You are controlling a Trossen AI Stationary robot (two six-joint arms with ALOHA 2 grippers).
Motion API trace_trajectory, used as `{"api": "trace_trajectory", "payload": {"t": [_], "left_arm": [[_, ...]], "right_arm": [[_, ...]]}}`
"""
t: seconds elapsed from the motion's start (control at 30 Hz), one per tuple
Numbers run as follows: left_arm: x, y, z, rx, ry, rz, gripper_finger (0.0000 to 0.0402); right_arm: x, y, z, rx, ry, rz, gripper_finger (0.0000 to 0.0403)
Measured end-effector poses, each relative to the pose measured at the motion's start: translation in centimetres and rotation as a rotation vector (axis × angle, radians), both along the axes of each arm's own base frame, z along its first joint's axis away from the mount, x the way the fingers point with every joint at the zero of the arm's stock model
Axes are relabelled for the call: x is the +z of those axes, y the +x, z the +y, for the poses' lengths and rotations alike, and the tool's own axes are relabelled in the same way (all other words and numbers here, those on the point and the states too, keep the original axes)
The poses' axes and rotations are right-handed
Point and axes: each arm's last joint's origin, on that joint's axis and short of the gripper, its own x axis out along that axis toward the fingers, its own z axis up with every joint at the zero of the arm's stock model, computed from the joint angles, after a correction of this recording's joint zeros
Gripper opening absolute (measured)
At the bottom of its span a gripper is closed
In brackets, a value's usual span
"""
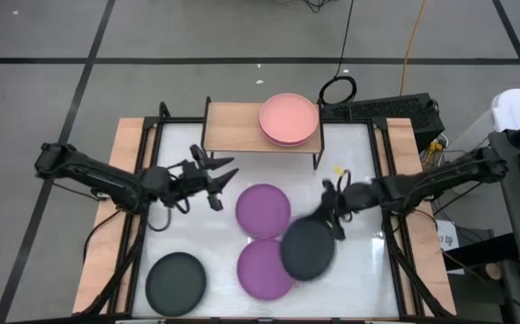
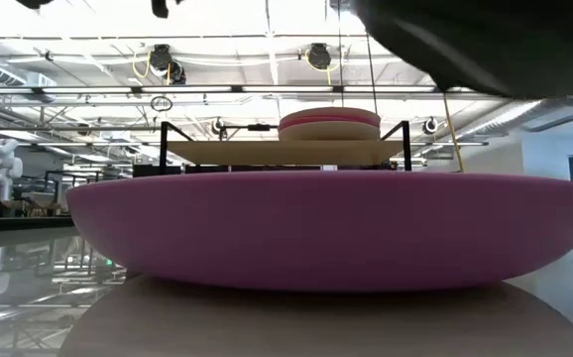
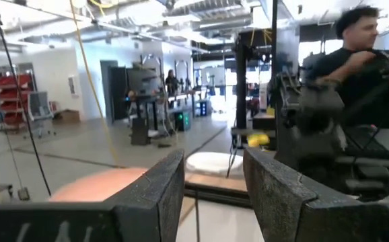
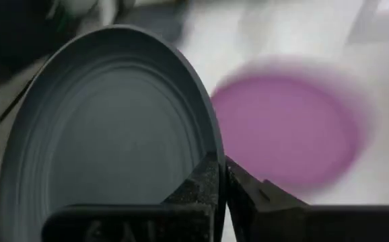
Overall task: Place and stack plates onto a shelf
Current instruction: Put the right black plate on the shelf
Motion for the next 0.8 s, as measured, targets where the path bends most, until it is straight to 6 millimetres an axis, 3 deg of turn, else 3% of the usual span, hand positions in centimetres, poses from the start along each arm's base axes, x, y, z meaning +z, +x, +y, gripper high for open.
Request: {"api": "trace_trajectory", "payload": {"t": [0.23,0.4,0.53,0.8], "left_arm": [[1.6,-2.3,0.6,0.038,0.009,-0.001,0.0159],[1.3,-2.5,0.5,0.022,-0.013,0.037,0.0159],[2.0,-3.0,0.6,0.038,-0.037,-0.021,0.0159],[4.0,-5.3,1.3,0.087,0.007,-0.11,0.0159]], "right_arm": [[7.9,2.1,-4.3,-0.377,-0.183,-0.552,0.0001],[11.4,3.4,-8.4,-0.589,-0.219,-0.827,0.0001],[12.4,5.5,-12.2,-0.699,-0.246,-0.823,0.0001],[11.9,11.3,-19.8,-0.655,-0.166,-0.761,0.0]]}}
